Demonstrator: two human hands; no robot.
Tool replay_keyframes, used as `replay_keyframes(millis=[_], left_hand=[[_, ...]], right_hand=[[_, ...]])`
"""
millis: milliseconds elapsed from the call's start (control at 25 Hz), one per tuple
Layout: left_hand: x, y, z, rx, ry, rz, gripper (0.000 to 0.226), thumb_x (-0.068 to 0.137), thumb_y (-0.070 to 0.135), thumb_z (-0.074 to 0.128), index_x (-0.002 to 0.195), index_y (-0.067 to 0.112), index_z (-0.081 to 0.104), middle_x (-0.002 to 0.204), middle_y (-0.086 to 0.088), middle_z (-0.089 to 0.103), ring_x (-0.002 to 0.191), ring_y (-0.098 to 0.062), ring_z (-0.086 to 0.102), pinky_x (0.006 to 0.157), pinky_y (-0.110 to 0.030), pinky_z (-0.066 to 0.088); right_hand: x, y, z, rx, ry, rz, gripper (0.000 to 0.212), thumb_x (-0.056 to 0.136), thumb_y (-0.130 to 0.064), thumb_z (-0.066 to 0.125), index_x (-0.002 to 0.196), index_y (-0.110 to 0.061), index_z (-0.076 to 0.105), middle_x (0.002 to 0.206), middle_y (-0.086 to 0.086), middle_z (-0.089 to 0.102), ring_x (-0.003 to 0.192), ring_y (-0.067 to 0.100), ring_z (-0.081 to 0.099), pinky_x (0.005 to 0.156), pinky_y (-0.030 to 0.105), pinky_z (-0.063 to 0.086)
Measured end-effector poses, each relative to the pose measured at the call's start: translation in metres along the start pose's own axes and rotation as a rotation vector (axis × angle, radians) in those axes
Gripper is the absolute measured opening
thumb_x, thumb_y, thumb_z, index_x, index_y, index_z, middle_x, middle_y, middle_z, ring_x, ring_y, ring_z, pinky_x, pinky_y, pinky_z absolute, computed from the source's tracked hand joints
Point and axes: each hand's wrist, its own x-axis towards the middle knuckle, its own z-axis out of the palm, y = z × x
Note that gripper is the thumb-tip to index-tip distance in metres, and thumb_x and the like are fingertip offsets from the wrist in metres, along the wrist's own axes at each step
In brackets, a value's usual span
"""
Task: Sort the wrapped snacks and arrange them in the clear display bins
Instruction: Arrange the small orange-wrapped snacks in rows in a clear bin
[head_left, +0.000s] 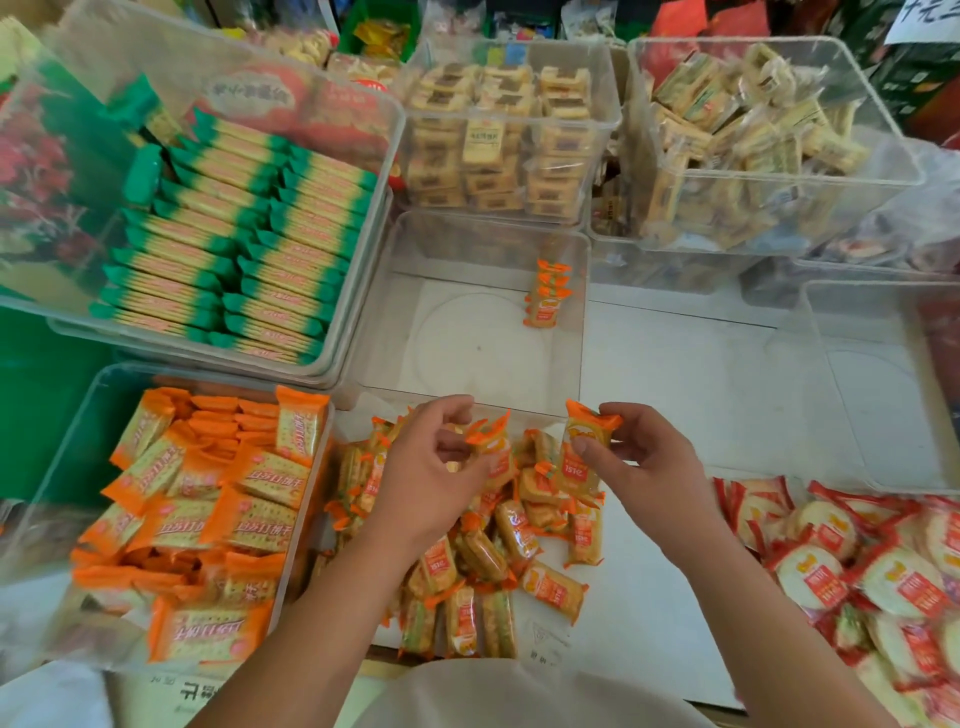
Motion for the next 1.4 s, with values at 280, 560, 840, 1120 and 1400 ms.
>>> replay_keyframes(millis=[280, 560, 840, 1120, 1400], left_hand=[[-0.006, 0.046, 0.003, -0.289, -0.251, -0.061, 0.038, 0.089, -0.001, 0.075, 0.122, 0.019, 0.073, 0.100, 0.007, 0.075, 0.092, -0.011, 0.070, 0.078, -0.021, 0.056], [-0.007, 0.053, 0.034, -0.162, -0.192, 0.050, 0.026, 0.107, 0.027, 0.052, 0.128, 0.028, 0.068, 0.110, 0.011, 0.074, 0.103, -0.004, 0.068, 0.091, -0.022, 0.053], [-0.005, 0.054, 0.062, -0.171, -0.116, 0.065, 0.034, 0.111, 0.041, 0.038, 0.140, 0.040, 0.055, 0.133, 0.008, 0.061, 0.130, -0.006, 0.055, 0.108, -0.037, 0.050], [-0.010, 0.059, 0.063, -0.194, -0.257, 0.048, 0.048, 0.111, 0.044, 0.025, 0.159, 0.046, 0.021, 0.153, 0.020, 0.037, 0.144, 0.010, 0.030, 0.114, -0.013, 0.033], [0.013, 0.060, 0.045, -0.288, -0.397, 0.012, 0.071, 0.104, 0.041, 0.056, 0.161, 0.045, 0.014, 0.157, 0.024, 0.041, 0.146, 0.003, 0.036, 0.122, -0.037, 0.035]], right_hand=[[0.011, -0.023, 0.014, -0.057, -0.166, -0.109, 0.034, 0.095, -0.016, 0.071, 0.124, -0.032, 0.064, 0.109, -0.013, 0.073, 0.094, 0.001, 0.069, 0.081, 0.023, 0.058], [0.015, -0.030, 0.022, -0.033, -0.049, -0.144, 0.037, 0.103, -0.026, 0.061, 0.139, -0.033, 0.054, 0.115, -0.021, 0.067, 0.103, -0.002, 0.065, 0.080, 0.024, 0.061], [0.015, -0.021, 0.044, 0.061, -0.095, -0.149, 0.070, 0.097, -0.076, 0.025, 0.155, -0.038, 0.030, 0.150, -0.010, 0.048, 0.144, 0.010, 0.042, 0.120, 0.045, 0.036], [0.014, -0.021, 0.049, 0.117, -0.171, -0.208, 0.074, 0.096, -0.080, 0.023, 0.159, -0.052, -0.004, 0.159, -0.017, 0.036, 0.152, 0.008, 0.029, 0.126, 0.047, 0.025], [0.030, -0.031, 0.037, 0.336, -0.266, -0.082, 0.074, 0.091, -0.052, 0.053, 0.153, -0.055, 0.011, 0.130, -0.028, 0.063, 0.132, 0.004, 0.055, 0.114, 0.037, 0.045]])
